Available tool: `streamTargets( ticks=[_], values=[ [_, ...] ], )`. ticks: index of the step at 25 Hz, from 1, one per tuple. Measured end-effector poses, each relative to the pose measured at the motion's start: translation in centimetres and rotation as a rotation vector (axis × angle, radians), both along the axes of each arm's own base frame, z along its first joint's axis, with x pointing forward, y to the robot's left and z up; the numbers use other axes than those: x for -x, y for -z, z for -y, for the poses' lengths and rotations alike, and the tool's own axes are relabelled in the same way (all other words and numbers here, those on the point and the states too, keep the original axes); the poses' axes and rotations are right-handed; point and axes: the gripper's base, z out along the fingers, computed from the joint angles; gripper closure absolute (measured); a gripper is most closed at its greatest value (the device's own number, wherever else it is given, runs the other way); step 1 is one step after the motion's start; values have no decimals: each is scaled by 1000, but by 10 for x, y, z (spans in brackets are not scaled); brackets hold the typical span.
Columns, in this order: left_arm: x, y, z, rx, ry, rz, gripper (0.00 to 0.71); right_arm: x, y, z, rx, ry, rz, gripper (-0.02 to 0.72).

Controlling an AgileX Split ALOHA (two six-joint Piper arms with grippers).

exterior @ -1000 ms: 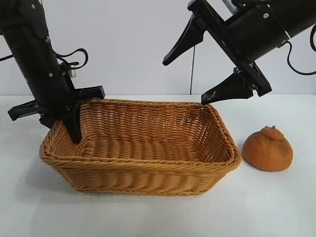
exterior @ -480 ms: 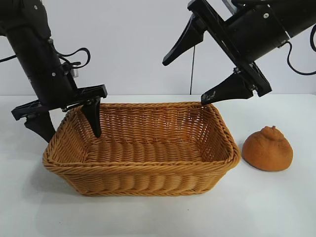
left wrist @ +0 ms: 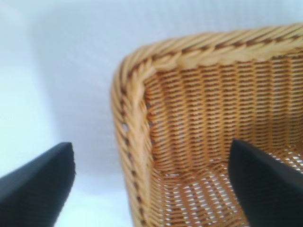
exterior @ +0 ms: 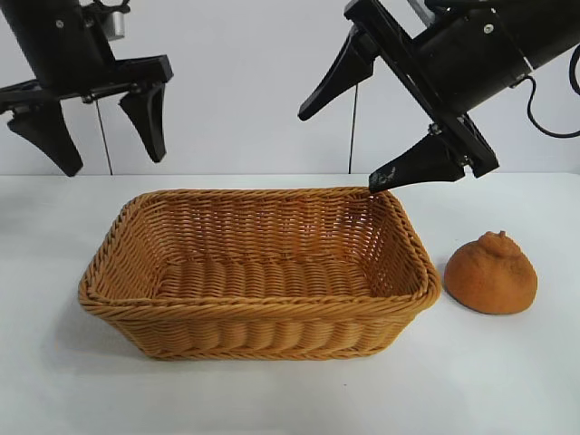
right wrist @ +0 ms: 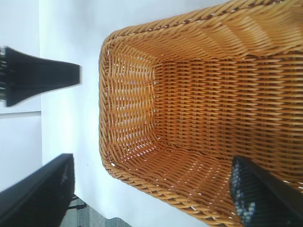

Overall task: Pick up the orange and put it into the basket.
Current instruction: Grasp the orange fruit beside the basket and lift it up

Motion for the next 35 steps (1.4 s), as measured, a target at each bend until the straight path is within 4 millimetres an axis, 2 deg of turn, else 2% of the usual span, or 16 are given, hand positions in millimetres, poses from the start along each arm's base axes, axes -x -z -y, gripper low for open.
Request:
streamTargets(
  ticks=[5,7,12,15,18,19,21,25,31,35],
  values=[
    [-1,0,-46,-92,-60,-43,82,0,0,0,0,0,0,94],
    [-1,-2,-55,-113,-66,-45,87,0,0,0,0,0,0,94],
    [2,-9,-56,-117,-45,-27,91,0,0,0,1,0,0,94],
    [6,-20,-55,-102,-47,-2,92,0,0,0,0,-2,-1,94],
    [21,-41,-55,-88,-50,40,92,1,0,0,0,-5,-4,94],
    [36,-52,-56,-86,-50,53,92,1,0,0,0,-7,-5,94],
    [56,-55,-58,-87,-48,42,92,1,0,0,0,-9,-6,94],
    [108,-61,-62,-91,-36,26,92,2,0,0,-1,-15,-11,94],
    [191,-58,-68,-91,-35,42,92,2,0,-1,-3,-19,-15,94],
    [240,-44,-72,-89,-39,79,92,3,0,-1,-4,-24,-19,94]
  ],
)
